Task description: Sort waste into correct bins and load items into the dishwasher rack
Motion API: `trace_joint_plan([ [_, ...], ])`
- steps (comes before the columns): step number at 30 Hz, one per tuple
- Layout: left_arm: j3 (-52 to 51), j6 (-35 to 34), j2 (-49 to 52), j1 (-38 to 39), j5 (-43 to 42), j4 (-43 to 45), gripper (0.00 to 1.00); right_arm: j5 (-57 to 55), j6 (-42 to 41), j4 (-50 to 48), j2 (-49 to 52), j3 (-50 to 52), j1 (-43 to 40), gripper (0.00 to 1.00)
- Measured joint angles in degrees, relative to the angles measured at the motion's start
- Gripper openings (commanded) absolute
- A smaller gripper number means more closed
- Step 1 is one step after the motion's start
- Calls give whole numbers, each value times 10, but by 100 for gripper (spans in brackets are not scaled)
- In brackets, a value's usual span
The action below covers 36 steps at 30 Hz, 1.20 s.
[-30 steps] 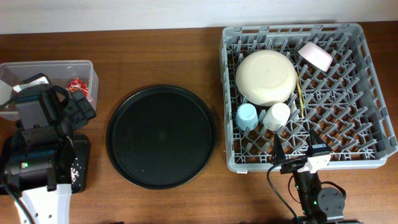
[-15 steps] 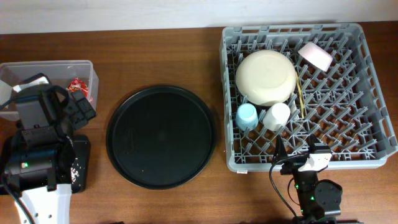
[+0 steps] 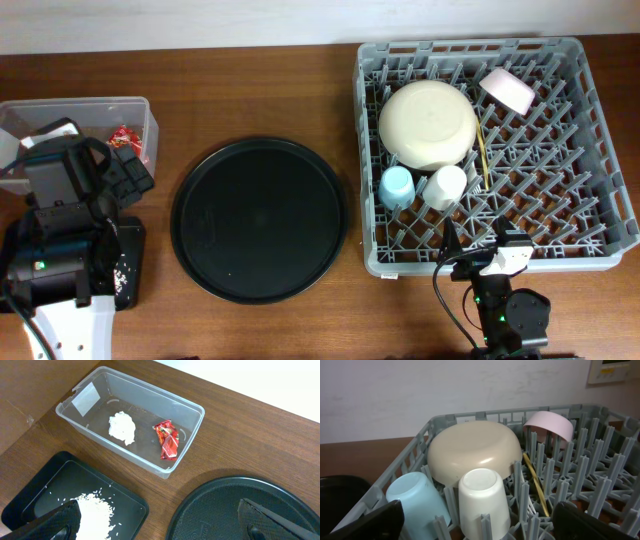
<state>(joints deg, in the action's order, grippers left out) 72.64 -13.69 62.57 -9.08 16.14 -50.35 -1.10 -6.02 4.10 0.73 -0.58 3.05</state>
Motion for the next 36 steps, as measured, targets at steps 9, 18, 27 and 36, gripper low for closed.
trace_joint_plan([
  [9, -38, 0, -104, 0, 0, 1, 99, 0, 0, 0, 0, 0, 0, 98],
  [18, -235, -1, -385, 70, 8, 11, 99, 0, 0, 0, 0, 0, 0, 98],
  [27, -448, -70, -454, 77, -102, 410, 99, 0, 0, 0, 0, 0, 0, 98],
  [36, -620, -71, -503, 137, -133, 477, 99, 0, 0, 0, 0, 0, 0, 98],
])
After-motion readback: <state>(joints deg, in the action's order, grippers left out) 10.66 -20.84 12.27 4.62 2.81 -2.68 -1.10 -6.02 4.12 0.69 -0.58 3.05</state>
